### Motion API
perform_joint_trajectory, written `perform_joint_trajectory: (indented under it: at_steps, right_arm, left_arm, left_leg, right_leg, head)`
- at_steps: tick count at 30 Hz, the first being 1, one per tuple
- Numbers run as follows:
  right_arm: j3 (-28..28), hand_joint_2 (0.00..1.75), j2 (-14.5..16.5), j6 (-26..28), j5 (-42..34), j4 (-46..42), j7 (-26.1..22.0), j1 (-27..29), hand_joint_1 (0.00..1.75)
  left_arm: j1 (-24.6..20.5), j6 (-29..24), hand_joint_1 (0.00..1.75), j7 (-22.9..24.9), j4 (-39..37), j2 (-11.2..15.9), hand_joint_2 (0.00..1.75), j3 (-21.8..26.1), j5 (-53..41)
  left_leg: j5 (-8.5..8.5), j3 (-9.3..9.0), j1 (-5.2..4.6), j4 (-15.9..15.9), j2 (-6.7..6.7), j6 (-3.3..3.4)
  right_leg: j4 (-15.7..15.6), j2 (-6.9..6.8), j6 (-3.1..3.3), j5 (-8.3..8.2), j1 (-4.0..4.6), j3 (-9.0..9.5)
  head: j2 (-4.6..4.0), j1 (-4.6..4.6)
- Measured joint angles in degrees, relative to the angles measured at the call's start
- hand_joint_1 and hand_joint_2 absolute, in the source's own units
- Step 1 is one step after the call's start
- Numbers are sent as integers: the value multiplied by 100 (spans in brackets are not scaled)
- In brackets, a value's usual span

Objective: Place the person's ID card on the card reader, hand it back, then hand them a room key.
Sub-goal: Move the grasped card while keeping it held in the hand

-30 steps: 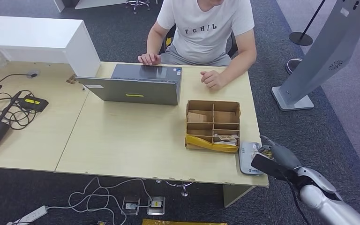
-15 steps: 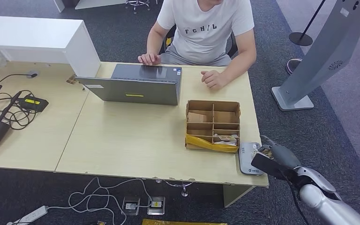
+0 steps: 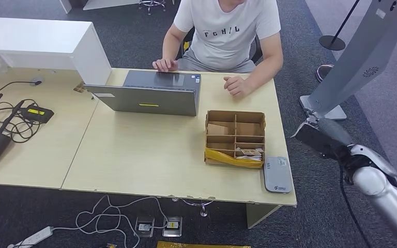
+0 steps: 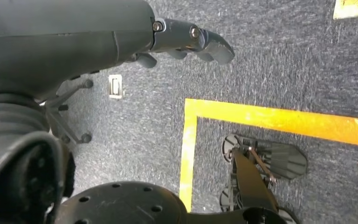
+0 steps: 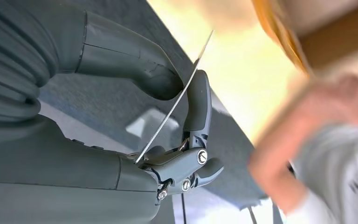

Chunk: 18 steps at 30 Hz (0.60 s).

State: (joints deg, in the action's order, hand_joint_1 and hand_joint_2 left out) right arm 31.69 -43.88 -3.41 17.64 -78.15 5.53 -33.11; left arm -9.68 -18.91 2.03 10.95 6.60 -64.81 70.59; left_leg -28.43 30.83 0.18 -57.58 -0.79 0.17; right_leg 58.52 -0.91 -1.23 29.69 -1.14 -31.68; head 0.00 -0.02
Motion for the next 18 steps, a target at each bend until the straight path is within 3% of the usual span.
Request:
perform_joint_trajectory:
  at_steps: [9, 18]
  right_arm:
    - [-501, 175, -368, -432, -56, -825, 154, -819, 175]
    - [-477, 175, -219, -277, 455, -861, -240, -913, 175]
  left_arm:
    - [0, 218, 0, -76, 0, 9, 0, 0, -15]
    - [-9, 594, 0, -74, -2, 55, 0, 0, -166]
  left_leg:
    - [0, 3, 1, 1, 1, 0]
    - [0, 8, 6, 2, 0, 0]
  right_leg:
    - [0, 1, 0, 0, 1, -3]
    - [0, 0, 0, 0, 7, -2]
  head:
    - [0, 0]
    - [0, 0]
